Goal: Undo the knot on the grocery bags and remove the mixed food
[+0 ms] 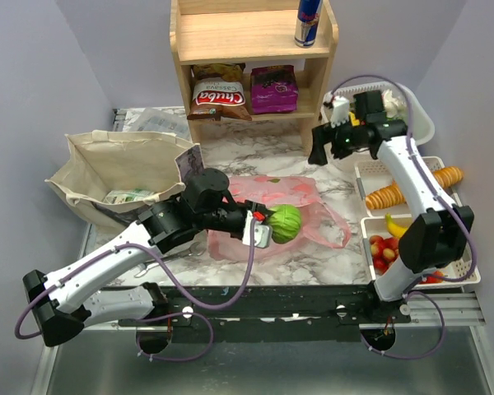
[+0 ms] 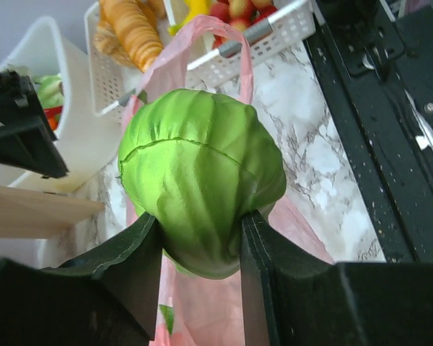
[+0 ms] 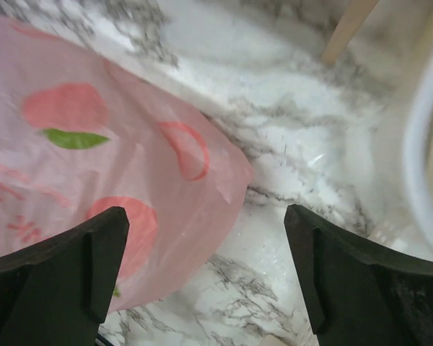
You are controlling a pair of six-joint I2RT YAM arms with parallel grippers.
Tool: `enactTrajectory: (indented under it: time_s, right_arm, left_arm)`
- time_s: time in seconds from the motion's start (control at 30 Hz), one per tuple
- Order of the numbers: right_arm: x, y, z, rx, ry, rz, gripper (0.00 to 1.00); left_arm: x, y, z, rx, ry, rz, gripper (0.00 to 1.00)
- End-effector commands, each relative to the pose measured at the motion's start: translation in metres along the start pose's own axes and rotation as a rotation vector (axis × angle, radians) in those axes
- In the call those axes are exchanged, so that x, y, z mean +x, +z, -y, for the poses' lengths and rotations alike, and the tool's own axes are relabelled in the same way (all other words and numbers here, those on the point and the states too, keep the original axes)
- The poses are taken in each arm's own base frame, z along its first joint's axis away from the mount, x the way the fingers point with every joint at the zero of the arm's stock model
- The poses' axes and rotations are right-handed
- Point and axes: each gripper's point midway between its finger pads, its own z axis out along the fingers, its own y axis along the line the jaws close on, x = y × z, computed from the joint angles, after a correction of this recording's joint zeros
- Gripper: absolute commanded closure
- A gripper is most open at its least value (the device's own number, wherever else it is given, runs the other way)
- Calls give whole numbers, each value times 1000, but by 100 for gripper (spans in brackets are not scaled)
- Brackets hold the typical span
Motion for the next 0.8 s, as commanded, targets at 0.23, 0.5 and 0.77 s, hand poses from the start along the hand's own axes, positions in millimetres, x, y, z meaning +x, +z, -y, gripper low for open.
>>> enactTrajectory:
  time_s: [0.23,0.5,0.77]
  right_arm:
    - [-74,-152,-116,-512,89,312,0]
    - [-57,-178,-169,-675,73,322,0]
    - [-43,-141,-183,-629,75,240,0]
  left_arm:
    - [-10,-34,-121,-394,-128,-30,87]
    - [-17,-27,-150,-404,-198,-1,87]
    - [-31,-13,-154,-359,-150,18,86]
